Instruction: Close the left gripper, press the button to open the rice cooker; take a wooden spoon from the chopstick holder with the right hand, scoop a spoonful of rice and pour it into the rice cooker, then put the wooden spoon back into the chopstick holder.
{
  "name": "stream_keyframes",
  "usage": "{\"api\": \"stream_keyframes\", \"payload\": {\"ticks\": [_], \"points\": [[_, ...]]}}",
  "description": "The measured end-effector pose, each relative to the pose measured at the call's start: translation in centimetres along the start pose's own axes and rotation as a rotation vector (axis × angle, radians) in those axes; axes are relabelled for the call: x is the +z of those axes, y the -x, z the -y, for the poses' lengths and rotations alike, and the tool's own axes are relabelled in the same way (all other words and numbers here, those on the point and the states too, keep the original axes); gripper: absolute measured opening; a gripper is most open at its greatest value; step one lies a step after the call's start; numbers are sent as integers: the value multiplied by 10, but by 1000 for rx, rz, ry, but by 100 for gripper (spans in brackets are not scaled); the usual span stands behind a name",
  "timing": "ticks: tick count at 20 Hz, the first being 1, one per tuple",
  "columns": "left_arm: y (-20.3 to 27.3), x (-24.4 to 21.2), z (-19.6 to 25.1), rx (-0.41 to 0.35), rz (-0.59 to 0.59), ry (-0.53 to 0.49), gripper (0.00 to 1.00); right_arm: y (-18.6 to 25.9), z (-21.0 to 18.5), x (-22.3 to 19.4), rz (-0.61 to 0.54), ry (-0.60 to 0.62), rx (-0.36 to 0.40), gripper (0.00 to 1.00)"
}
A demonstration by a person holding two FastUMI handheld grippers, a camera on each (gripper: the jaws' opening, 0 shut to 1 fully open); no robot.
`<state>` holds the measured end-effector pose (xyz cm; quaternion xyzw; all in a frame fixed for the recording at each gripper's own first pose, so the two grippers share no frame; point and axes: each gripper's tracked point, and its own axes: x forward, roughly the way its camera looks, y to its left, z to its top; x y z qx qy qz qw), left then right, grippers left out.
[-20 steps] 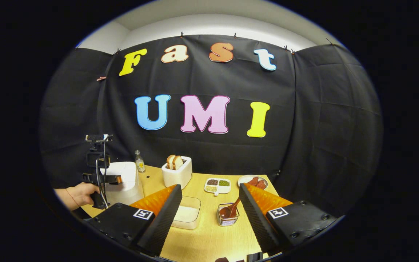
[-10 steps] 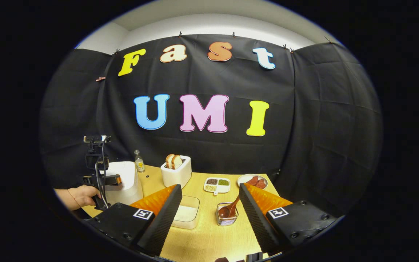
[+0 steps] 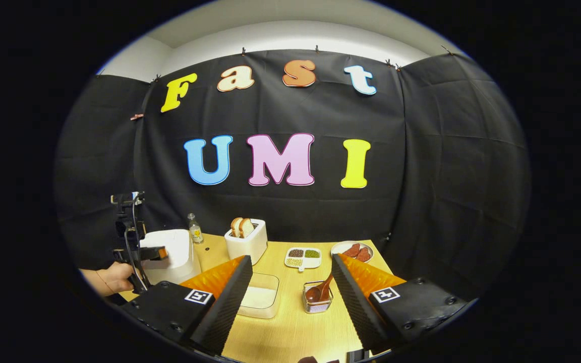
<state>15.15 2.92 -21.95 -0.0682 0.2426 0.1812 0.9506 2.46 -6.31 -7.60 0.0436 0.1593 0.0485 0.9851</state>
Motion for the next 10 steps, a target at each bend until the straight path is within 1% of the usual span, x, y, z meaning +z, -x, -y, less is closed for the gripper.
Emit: {"api": "stream_keyframes", "payload": {"ticks": [3, 4, 6, 8, 10], "points": [[10, 12, -2, -18, 36, -16, 96, 0, -4, 2, 6, -3, 5, 98], [16, 18, 1, -34, 45, -22, 96, -1, -6, 4, 10, -3, 7, 98], [31, 31, 5, -73, 70, -24, 96, -2, -9, 6, 21, -2, 8, 98], [50, 48, 12, -127, 118, -26, 96, -4, -14, 11, 32, -1, 12, 98], [71, 64, 19, -178, 167, -54, 96, -5, -20, 16, 48, -1, 16, 98]]}}
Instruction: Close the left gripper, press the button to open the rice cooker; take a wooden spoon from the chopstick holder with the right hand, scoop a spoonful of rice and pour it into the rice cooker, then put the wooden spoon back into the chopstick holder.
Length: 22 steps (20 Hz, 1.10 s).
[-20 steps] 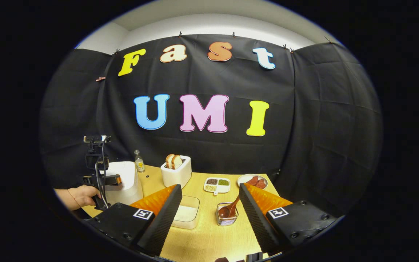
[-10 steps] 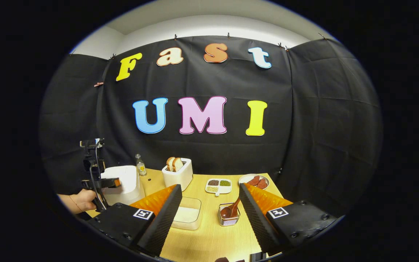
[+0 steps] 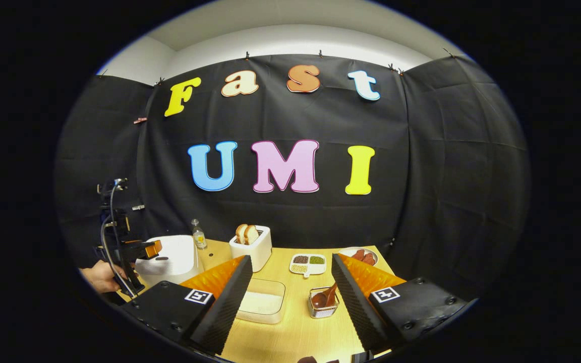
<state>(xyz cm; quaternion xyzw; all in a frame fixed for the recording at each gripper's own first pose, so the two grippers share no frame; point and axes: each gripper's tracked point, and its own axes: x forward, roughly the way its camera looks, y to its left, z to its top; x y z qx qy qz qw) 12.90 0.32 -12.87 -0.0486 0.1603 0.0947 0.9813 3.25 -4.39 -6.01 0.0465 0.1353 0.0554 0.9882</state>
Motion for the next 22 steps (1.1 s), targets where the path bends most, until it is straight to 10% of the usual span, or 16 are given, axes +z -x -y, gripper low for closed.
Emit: {"api": "stream_keyframes", "payload": {"ticks": [22], "points": [[123, 64, 57, -350, 180, -120, 95, -1, -24, 31, 84, 5, -79, 98]]}}
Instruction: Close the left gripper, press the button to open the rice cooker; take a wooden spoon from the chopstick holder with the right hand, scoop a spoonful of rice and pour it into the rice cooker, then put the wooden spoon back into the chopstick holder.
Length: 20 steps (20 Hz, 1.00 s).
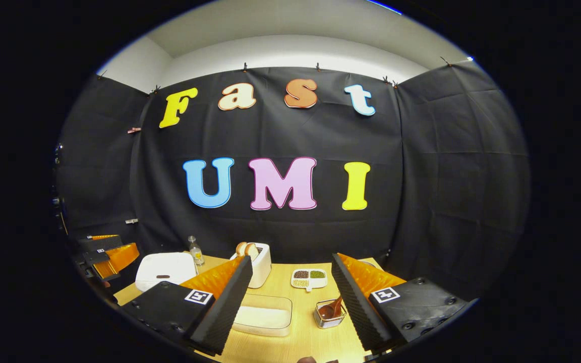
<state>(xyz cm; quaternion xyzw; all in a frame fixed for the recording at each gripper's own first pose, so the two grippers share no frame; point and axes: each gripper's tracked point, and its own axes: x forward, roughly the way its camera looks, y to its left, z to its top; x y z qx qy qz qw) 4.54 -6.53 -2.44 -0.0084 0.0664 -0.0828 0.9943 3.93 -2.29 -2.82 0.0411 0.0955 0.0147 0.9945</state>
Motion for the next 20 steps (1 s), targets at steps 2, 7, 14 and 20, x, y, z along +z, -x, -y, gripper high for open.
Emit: {"api": "stream_keyframes", "payload": {"ticks": [2, 7, 14, 20], "points": [[-1, -2, -3, -3, -6, 0, 95, 2, -1, 0, 2, 0, -10, 98], [-1, -5, -8, -8, -16, 17, 95, 8, 0, 5, 11, 0, -35, 98], [5, -9, -19, 8, -26, 54, 95, 13, -8, 5, 10, 19, -31, 98], [12, -5, -25, 37, -15, 46, 95, 18, -13, 5, 23, 19, -4, 98]]}}
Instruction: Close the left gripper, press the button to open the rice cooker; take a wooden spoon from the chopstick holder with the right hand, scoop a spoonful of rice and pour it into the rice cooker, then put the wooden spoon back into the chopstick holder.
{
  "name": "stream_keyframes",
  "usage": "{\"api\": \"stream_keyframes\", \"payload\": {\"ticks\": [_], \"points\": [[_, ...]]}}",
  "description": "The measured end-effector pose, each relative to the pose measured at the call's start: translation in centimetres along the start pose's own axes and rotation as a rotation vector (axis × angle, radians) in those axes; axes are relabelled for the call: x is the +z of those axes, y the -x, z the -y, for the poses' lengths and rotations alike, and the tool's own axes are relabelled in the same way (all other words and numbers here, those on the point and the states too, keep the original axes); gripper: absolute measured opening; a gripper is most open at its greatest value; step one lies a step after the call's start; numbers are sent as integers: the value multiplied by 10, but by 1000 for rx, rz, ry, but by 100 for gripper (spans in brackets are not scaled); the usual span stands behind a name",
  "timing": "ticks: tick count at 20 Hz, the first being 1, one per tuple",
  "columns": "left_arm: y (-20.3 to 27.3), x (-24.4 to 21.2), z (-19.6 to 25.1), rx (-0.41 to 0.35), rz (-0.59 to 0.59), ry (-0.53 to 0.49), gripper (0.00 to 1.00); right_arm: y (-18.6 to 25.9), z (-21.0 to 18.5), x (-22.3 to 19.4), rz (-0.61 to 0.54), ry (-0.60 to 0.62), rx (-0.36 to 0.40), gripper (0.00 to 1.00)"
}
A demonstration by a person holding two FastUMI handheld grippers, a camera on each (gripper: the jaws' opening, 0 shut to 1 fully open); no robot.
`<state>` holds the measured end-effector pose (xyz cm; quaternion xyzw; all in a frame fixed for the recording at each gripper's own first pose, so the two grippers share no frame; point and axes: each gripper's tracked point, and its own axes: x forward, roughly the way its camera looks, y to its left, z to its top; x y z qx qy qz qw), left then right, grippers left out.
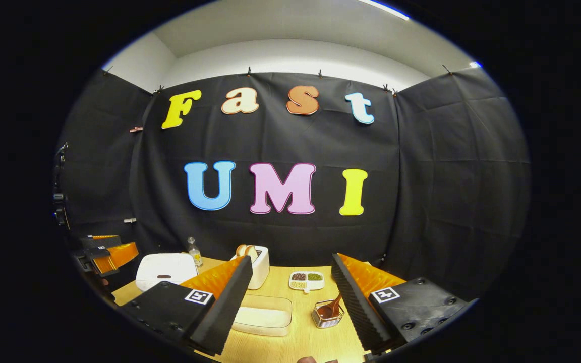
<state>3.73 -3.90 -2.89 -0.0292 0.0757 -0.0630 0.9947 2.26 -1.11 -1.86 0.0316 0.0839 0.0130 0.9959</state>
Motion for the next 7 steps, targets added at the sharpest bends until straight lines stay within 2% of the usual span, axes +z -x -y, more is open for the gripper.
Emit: {"api": "stream_keyframes", "payload": {"ticks": [7], "points": [[1, -2, -2, 31, 4, 28, 96, -2, 12, -9, -23, 13, 6, 98]]}}
